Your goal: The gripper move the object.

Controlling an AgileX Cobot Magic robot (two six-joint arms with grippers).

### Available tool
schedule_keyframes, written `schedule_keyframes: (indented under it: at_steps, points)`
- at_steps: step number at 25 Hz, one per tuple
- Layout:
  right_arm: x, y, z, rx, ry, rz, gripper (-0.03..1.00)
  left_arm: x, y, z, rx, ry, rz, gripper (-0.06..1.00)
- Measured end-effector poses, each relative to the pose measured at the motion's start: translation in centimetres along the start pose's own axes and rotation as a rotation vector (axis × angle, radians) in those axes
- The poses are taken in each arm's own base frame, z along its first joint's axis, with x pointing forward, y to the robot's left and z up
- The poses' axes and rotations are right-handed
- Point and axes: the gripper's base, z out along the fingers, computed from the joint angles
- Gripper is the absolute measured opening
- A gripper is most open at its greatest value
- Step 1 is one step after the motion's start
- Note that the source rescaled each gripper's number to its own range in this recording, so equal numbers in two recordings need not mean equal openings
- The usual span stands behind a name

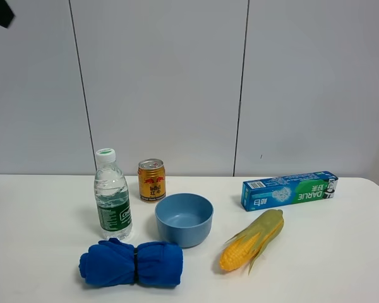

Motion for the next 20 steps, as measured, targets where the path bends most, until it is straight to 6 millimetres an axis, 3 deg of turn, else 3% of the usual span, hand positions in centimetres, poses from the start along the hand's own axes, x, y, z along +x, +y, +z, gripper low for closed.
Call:
schedule_keyframes:
  at_steps: [4,8,12,16,20]
  points:
    - [0.0,0.0,0.0,0.000,0.000,0.000,1.00,1.3,3.3,-3.8,-0.108,0.027,-0.119,0.60]
    - [0.0,0.0,0.0,0.000,0.000,0.000,1.00,3.2,4.9,-8.5,-0.187,0.100,-0.216,0.60]
    - [0.0,0.0,0.0,0.000,0.000,0.000,1.00,5.2,4.7,-13.2,-0.235,0.191,-0.272,0.61]
    - [0.0,0.0,0.0,0.000,0.000,0.000,1.00,6.6,3.4,-18.0,-0.224,0.162,-0.318,0.61]
    - [0.0,0.0,0.0,0.000,0.000,0.000,1.00,8.5,1.4,-20.8,-0.179,0.086,-0.372,0.61]
